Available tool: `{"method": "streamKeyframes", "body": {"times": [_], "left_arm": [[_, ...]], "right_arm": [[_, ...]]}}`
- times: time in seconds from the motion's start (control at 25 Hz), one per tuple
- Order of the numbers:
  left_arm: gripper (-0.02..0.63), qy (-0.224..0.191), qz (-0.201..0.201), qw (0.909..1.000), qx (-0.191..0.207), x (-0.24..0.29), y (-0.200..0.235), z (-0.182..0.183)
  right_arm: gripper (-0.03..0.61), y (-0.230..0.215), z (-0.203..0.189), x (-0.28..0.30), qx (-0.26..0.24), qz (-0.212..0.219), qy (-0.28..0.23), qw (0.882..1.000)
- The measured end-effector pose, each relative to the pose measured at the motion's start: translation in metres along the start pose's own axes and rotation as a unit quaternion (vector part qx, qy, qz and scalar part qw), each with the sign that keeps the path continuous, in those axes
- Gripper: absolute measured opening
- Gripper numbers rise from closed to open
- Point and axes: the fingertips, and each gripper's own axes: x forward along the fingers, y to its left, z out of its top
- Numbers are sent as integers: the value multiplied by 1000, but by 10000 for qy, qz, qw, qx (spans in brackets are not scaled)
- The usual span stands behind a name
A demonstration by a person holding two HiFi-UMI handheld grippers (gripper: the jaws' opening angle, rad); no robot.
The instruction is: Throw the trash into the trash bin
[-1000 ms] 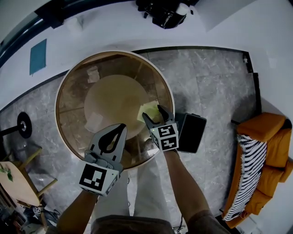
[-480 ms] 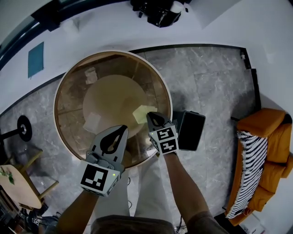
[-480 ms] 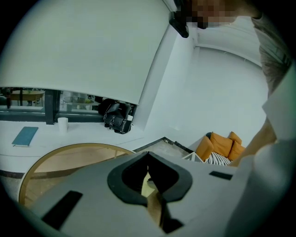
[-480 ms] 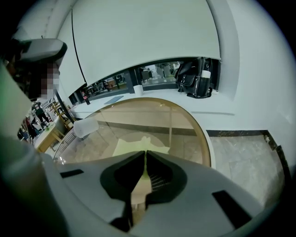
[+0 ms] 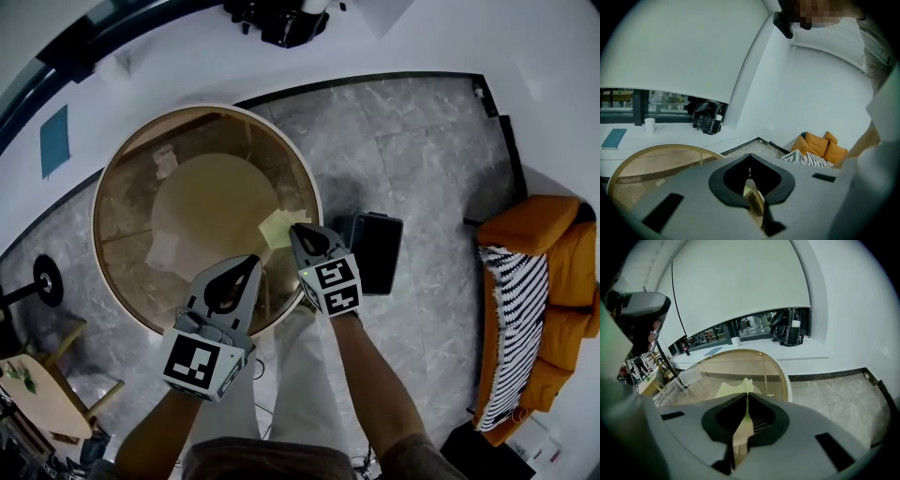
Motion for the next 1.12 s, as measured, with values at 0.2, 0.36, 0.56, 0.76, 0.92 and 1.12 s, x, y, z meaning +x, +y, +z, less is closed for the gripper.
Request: {"method": "streamKeyframes", "body": {"times": [0.2,0.36,0.56,0.76,0.92,1.12], "left_arm": [[19,75,-526,9984,189,29,-58,2],[18,139,-1010,9942,344,55,-115,0],[18,266,-1671,9844,479,86,-195,-9],[20,435,-2081,9751,626,105,-248,-10],[20,572,-2150,9723,722,114,-260,-20],[18,810,-2087,9719,734,116,-254,-40]], "right_arm": [[29,-43,-15,-52,168,-421,-142,9989],[29,-85,-38,-104,410,-868,-187,9952],[29,-136,-76,-175,787,-1436,-251,9862],[29,-168,-104,-224,1181,-1839,-367,9751],[29,-178,-121,-231,1392,-1930,-432,9703],[30,-175,-161,-204,1728,-1787,-184,9684]]}}
